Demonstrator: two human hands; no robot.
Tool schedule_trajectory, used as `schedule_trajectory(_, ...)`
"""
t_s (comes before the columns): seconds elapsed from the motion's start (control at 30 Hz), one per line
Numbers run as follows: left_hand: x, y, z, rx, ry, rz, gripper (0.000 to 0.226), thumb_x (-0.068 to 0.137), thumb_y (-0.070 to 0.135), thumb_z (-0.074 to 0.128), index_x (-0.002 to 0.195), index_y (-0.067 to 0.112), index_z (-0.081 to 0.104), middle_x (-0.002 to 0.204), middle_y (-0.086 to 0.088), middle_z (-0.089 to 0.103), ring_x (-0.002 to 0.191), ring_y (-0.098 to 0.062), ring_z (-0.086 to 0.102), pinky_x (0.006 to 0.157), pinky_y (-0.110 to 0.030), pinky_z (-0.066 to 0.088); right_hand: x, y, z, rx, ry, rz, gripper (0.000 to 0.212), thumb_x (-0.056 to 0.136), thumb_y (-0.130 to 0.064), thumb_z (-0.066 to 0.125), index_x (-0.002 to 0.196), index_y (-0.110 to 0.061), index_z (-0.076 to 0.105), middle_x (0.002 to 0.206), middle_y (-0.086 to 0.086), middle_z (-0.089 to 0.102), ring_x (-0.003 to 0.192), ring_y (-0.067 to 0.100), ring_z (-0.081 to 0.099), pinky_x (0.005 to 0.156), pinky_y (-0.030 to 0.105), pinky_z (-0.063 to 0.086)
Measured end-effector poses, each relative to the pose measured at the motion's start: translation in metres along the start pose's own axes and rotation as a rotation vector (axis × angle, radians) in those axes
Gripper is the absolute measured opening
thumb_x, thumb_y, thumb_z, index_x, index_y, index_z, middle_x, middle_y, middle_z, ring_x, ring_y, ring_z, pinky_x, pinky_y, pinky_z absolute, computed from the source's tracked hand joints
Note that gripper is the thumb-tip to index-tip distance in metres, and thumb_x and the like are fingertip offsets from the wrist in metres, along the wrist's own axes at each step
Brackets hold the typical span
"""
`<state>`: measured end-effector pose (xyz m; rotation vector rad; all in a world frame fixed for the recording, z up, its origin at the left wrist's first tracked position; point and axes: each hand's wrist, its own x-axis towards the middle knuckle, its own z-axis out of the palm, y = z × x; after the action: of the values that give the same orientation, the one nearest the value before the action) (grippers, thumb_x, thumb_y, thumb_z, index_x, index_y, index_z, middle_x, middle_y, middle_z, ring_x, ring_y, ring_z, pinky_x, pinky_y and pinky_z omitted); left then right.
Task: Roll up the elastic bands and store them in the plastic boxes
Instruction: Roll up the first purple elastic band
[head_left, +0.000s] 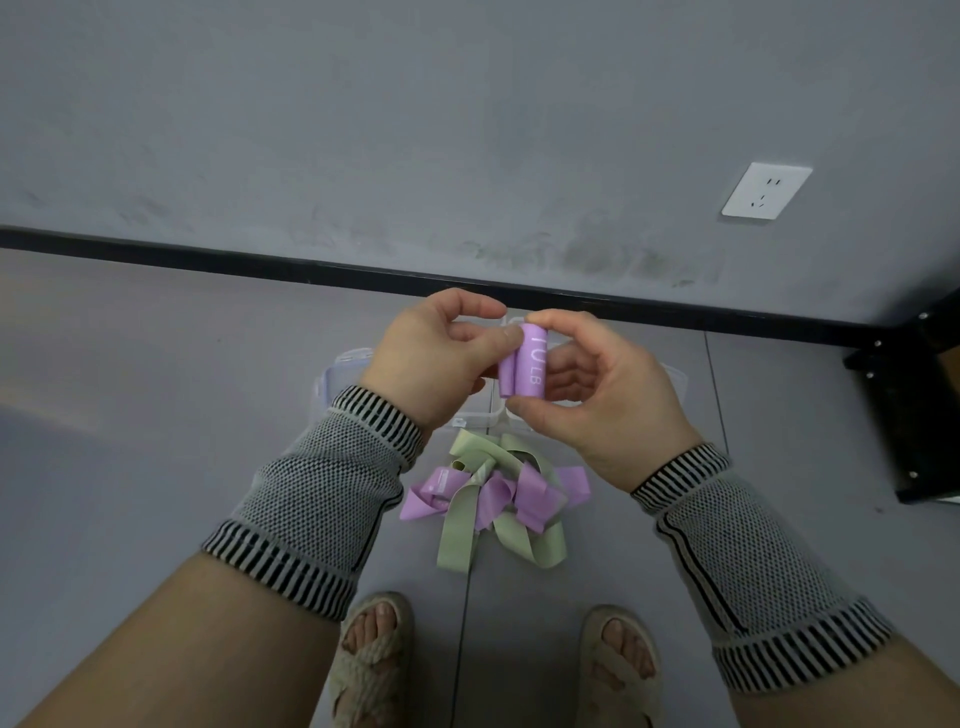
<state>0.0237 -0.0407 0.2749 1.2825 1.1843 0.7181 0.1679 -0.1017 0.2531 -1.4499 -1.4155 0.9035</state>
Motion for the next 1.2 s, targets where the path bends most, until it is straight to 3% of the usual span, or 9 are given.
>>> schedule_trajectory(0.2,0.001,0.001,-0.002,-0.13,0.078,0.005,0.017,0.084,0.002,0.063,0.09,0.018,0.062,0.05,0.01,0.059,0.047,-0.001,0.052,0.058,-0.021,0.043,0.001,-0.004,-0.001,0.108,0.051,-0.028,0.052,0.069,0.002,0.077,0.1,-0.035,0.058,0.071,0.006,0.068,0.063,0.014,0.059,0.066,0.022,0.052)
schedule_trajectory(0.33,0.001,0.002,-0.001,-0.222,0.093,0.045,0.019,0.083,-0.001,0.064,0.091,0.017,0.063,0.058,0.003,0.061,0.056,-0.008,0.051,0.058,-0.019,0.045,0.002,-0.005,-0.002,0.118,0.073,-0.036,0.053,0.07,0.003,0.076,0.102,-0.035,0.058,0.072,0.006,0.068,0.064,0.014,0.059,0.067,0.02,0.052)
schedule_trajectory(0.47,-0.001,0.0,0.006,-0.123,0.081,0.093,0.019,0.083,0.003,0.066,0.093,0.019,0.064,0.073,-0.007,0.064,0.065,-0.011,0.056,0.064,-0.024,0.05,0.004,-0.001,-0.002,0.007,0.072,-0.011,0.057,0.069,-0.005,0.08,0.106,-0.04,0.056,0.074,0.004,0.066,0.065,0.011,0.059,0.07,0.023,0.054)
schedule_trajectory(0.7,-0.002,0.0,0.011,0.031,0.002,0.107,0.037,0.081,0.001,0.066,0.11,0.024,0.061,0.087,0.009,0.073,0.076,-0.012,0.063,0.076,-0.034,0.055,0.004,0.002,-0.004,-0.097,0.091,0.004,0.058,0.071,-0.011,0.079,0.117,-0.035,0.055,0.07,-0.01,0.055,0.061,0.0,0.053,0.065,0.017,0.049)
schedule_trajectory(0.83,-0.002,0.002,0.007,-0.008,0.019,0.079,0.039,0.08,-0.002,0.064,0.112,0.021,0.061,0.087,0.004,0.074,0.07,-0.008,0.062,0.071,-0.026,0.053,0.004,0.001,-0.003,-0.097,0.064,0.007,0.06,0.072,-0.01,0.078,0.117,-0.042,0.053,0.073,-0.008,0.056,0.061,0.0,0.051,0.066,0.016,0.048)
schedule_trajectory(1.0,-0.004,0.005,0.008,-0.069,0.024,0.045,0.032,0.081,0.012,0.071,0.109,0.019,0.059,0.085,0.001,0.074,0.07,-0.009,0.068,0.063,-0.021,0.054,0.004,0.003,-0.001,-0.125,0.01,-0.02,0.066,0.077,-0.004,0.072,0.124,-0.045,0.051,0.087,-0.006,0.06,0.071,0.002,0.053,0.069,0.015,0.047)
schedule_trajectory(1.1,-0.003,0.004,0.007,-0.073,0.041,0.03,0.029,0.081,0.012,0.071,0.105,0.019,0.057,0.082,-0.001,0.074,0.073,-0.013,0.07,0.061,-0.023,0.052,0.003,0.002,0.0,-0.112,-0.031,-0.038,0.072,0.08,0.002,0.067,0.128,-0.047,0.045,0.108,0.001,0.058,0.083,0.002,0.056,0.072,0.014,0.048)
schedule_trajectory(1.2,-0.002,0.004,0.005,-0.154,0.059,-0.001,0.03,0.082,0.008,0.069,0.107,0.018,0.055,0.081,-0.002,0.072,0.074,-0.017,0.07,0.067,-0.029,0.057,0.002,-0.001,0.002,0.047,-0.012,0.042,0.071,0.082,0.001,0.066,0.133,-0.042,0.042,0.105,0.0,0.062,0.087,0.006,0.062,0.073,0.017,0.052)
